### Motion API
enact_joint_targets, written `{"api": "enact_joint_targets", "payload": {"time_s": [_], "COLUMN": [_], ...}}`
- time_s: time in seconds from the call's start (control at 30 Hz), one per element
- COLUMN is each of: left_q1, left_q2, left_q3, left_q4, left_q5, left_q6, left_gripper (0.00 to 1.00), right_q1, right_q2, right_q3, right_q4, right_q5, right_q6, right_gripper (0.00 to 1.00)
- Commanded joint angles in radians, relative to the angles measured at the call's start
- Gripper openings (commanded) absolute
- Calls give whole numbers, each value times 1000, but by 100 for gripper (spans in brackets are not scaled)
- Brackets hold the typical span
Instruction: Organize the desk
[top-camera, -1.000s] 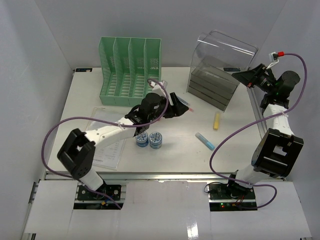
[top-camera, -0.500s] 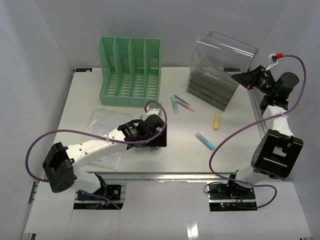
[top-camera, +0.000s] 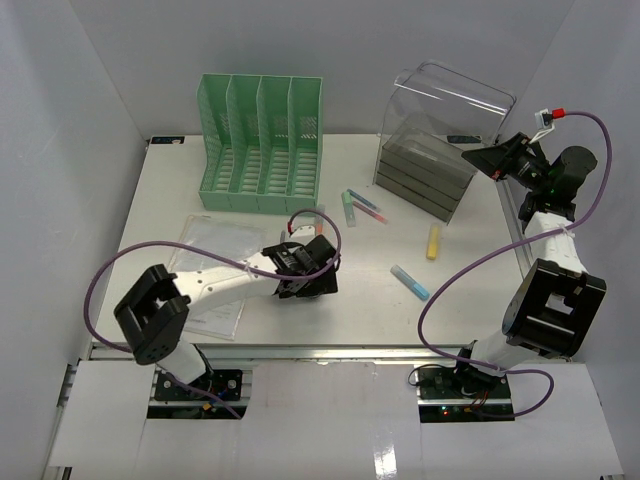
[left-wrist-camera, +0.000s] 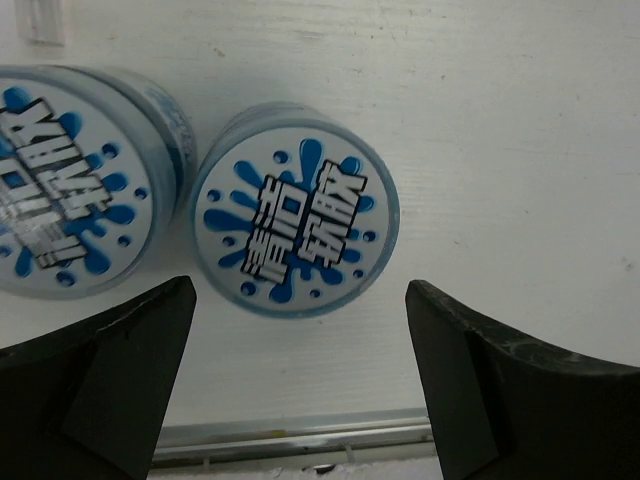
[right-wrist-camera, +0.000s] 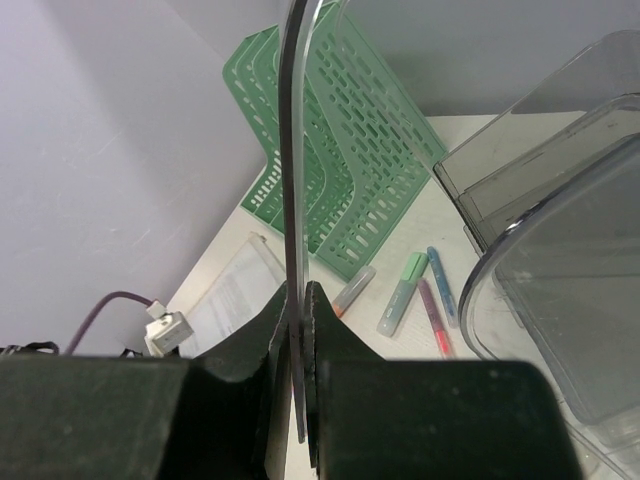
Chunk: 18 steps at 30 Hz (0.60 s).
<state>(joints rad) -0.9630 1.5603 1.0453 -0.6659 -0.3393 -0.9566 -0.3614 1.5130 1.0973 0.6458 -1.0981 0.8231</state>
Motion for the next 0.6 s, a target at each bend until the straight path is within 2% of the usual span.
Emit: {"api": "enact_joint_targets", "payload": {"time_s": [0.0,0.13,0.33,0.43,0.57], "left_q1": [24,44,46,47,46], "left_q2": [65,102,136,136,139], "left_q3": [78,109,163,161,156], "left_q4": [62,65,62,63,62], "left_q5": [-3,-18,-21,-25,-39], "left_q6": [21,54,89,91,92], "left_gripper": [98,94,75,73,76], "right_q1": [-5,-7,-7,-7,-7], "right_q2": [-48,-45,-45,-43,-42], "right_q3": [4,10,9,7,4], "right_q4": [29,31,29,30,29], "right_q5": [14,9,6,3,2], "right_q6": [-27,-27,-28,-29,-29], "right_gripper": [8,8,8,8,8]}}
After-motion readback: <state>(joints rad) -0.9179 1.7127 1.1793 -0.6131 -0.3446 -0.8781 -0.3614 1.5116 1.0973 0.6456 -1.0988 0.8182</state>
